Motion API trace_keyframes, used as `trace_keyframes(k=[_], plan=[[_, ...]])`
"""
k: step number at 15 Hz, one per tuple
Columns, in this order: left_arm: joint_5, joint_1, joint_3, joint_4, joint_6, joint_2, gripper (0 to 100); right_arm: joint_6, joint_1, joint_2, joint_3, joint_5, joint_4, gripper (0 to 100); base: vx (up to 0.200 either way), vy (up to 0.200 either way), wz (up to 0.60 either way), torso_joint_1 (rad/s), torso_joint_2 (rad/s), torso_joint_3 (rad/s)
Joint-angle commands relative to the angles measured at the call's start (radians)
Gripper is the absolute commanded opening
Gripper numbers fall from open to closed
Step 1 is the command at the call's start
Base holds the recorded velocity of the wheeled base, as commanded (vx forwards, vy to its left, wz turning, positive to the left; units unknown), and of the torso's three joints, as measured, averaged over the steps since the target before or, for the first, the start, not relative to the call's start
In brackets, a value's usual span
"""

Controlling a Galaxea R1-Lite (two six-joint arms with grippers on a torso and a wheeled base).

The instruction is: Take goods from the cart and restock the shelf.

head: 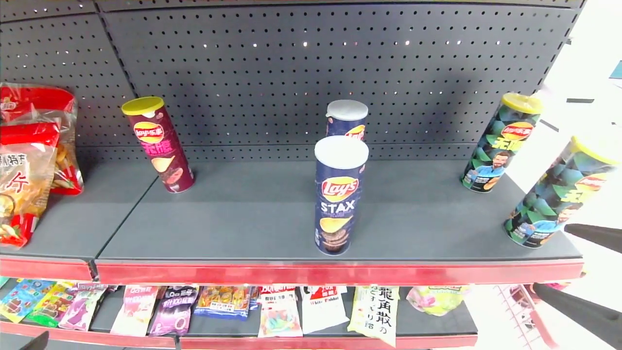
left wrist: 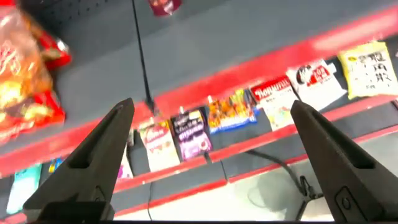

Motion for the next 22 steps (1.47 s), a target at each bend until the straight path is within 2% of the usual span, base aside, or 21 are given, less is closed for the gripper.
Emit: trace_keyframes(k=[1,4,7,9,10,22], plan=[[0.001,0.000,0.002,0.000,-0.001,-0.008,100,-0.001,-0.001,-0.019,0.005,-0.002,0.004,100,-0.200,0.000,0.00,0.002,0.00,0.012],[0.001,0.000,0.012,0.002,-0.001,-0.028,100,-0.010,-0.002,-0.039,0.008,-0.005,0.008,100,-0.200,0.000,0.00,0.004,0.01,0.001],[0.001,0.000,0.023,0.002,0.001,-0.048,100,-0.044,-0.049,-0.059,0.019,-0.003,0.010,100,-0.200,0.000,0.00,0.004,0.00,0.004],[0.002,0.000,0.022,0.000,0.038,-0.051,100,-0.054,-0.081,-0.063,0.019,-0.003,0.010,100,0.000,0.000,0.00,0.000,0.00,0.000],[0.002,0.000,0.023,0.000,0.039,-0.051,100,-0.057,-0.096,-0.065,0.019,-0.003,0.010,100,0.000,0.000,0.00,0.000,0.00,0.000],[0.007,0.000,0.035,0.000,0.070,-0.067,100,-0.085,-0.113,-0.120,0.066,-0.005,0.021,100,0.000,-0.200,0.00,0.007,0.00,0.004]])
